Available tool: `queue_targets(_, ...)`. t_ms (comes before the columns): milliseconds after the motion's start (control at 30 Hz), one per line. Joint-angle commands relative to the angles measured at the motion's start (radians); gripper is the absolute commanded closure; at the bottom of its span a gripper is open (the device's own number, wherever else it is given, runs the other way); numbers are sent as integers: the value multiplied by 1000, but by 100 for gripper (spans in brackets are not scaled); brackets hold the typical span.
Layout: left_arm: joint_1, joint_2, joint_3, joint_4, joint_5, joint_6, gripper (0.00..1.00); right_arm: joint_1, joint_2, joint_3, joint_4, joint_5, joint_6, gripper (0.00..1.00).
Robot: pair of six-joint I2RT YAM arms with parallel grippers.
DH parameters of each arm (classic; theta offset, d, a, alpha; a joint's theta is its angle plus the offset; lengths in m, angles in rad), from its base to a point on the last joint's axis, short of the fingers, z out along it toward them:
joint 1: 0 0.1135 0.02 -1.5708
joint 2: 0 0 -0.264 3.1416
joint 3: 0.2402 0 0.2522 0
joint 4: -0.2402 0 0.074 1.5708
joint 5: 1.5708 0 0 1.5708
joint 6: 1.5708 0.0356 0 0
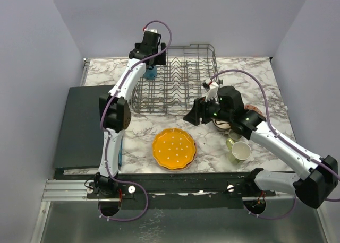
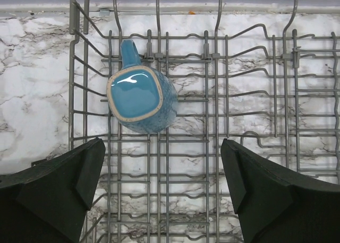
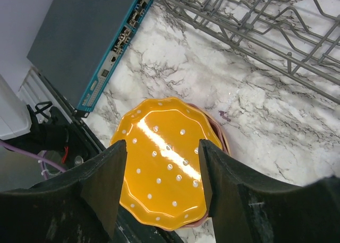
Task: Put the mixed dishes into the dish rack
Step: Turn the cup upside down in the dish rack, then pick up the cup at the corner of the board.
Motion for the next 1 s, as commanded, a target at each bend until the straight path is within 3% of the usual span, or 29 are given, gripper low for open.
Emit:
queue_targets(0, -26, -115, -70, 11, -39, 6, 1, 7, -44, 39, -76, 51, -2, 37)
queue_targets(600, -148, -429, -410, -8, 41, -96, 2, 7, -173, 122, -433, 264, 90, 34)
queue_targets(967, -281, -630, -654, -39, 98, -145, 3, 6, -207, 152, -669, 420, 192, 31)
